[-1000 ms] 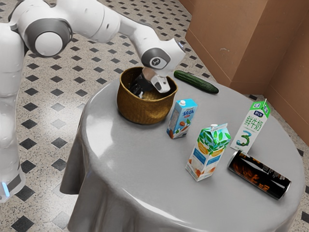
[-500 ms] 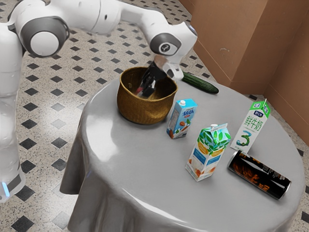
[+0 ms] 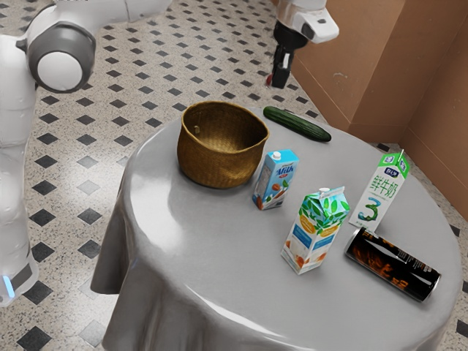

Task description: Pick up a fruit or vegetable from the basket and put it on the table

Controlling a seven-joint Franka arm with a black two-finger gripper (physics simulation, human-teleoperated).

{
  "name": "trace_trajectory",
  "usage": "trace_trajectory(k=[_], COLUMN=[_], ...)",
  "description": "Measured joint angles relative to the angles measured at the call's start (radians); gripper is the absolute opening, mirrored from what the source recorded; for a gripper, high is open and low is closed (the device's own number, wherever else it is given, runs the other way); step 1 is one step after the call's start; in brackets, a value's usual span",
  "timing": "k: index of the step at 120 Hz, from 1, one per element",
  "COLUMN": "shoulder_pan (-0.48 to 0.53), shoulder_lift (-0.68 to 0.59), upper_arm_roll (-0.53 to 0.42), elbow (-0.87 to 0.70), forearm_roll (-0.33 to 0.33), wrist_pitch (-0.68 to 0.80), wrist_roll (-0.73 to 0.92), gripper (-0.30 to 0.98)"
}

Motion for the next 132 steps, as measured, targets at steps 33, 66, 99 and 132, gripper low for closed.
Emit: trace_trajectory(k=[33, 66, 99, 132], shoulder_pan=[0.006, 0.148, 0.296, 0.298], shoulder_lift=[0.147, 0.252, 0.284, 0.277], upper_arm_roll=[-0.085, -0.093, -0.14, -0.145], elbow=[0.258, 0.36, 0.362, 0.36], forearm_roll=[-0.076, -0.202, -0.278, -0.3], wrist_pitch=[0.028, 0.124, 0.171, 0.18], wrist_roll=[0.004, 0.012, 0.035, 0.051], gripper=[0.13, 0.12, 0.12, 0.6])
